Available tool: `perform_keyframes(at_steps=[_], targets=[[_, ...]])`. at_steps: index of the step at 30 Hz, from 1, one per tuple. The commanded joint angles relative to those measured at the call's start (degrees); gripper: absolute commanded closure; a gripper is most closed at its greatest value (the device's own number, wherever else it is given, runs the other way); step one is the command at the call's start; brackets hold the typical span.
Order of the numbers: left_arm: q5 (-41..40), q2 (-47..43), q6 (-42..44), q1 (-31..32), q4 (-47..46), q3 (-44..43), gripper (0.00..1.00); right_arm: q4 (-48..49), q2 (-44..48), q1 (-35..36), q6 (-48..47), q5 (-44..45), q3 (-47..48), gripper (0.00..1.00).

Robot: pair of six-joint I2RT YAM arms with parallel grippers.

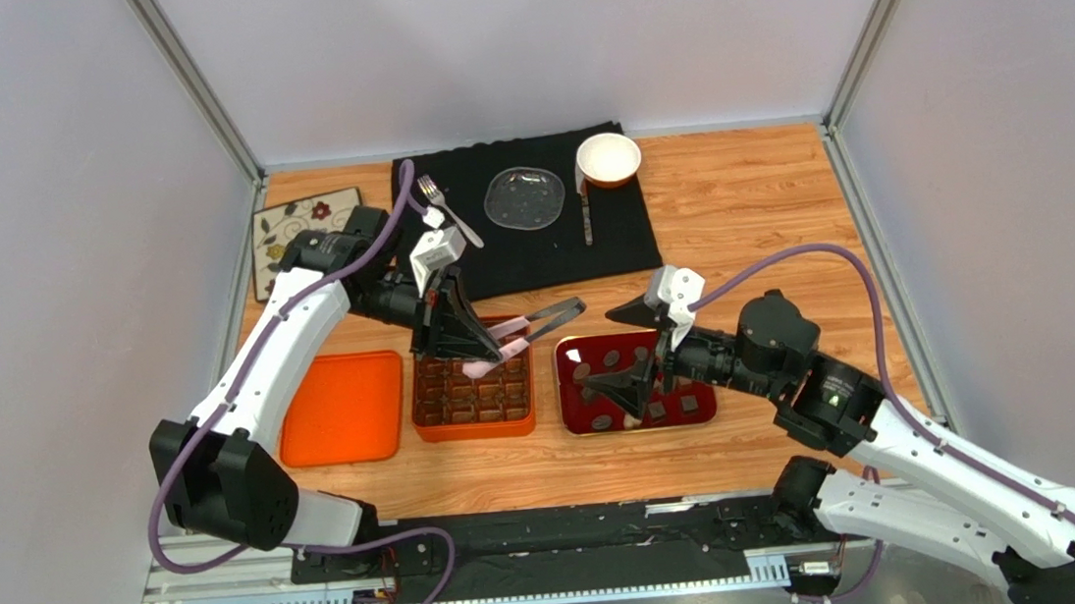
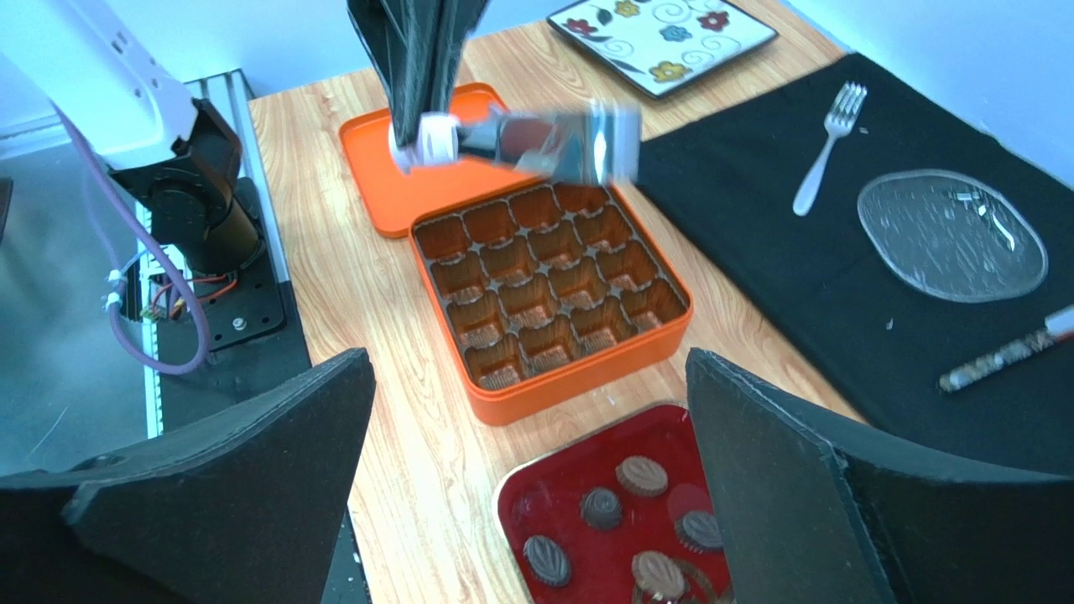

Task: Pack the chocolate
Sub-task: Pick up the clamp from the packing box, then adjust the clamp.

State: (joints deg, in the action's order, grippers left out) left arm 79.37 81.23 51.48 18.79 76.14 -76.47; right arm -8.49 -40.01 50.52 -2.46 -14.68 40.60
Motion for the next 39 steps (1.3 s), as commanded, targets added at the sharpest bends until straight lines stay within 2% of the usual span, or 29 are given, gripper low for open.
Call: perform_keyframes(at_steps=[1, 9, 18, 25, 31, 39], targets=[[8.6, 1.0, -2.9, 0.9, 9.1, 2.7, 1.0, -0.2, -3.7, -0.1, -3.7, -4.0, 5.2, 0.0], [8.5, 1.5, -2.7, 2.2, 9.1, 4.7, 1.0, -7.2, -17.8, -0.5, -0.4, -14.5, 15.6, 0.0], [7.7, 0.7, 0.2, 2.2, 9.2, 6.6, 1.0, -6.5, -19.8, -0.6, 4.4, -18.1, 17.3, 0.0], [9.1, 0.2, 1.5, 2.2, 9.3, 7.1, 1.0, -0.5, -21.0, -0.6, 9.3, -18.0, 16.4, 0.02], [9.7, -0.5, 1.6, 2.2, 9.2, 7.1, 1.0, 2.7, -23.5, -0.7, 11.7, -17.2, 16.4, 0.09], [9.6, -1.3, 1.8, 2.2, 9.2, 7.3, 1.0, 2.0, -25.9, -0.5, 12.4, -17.5, 18.0, 0.18]])
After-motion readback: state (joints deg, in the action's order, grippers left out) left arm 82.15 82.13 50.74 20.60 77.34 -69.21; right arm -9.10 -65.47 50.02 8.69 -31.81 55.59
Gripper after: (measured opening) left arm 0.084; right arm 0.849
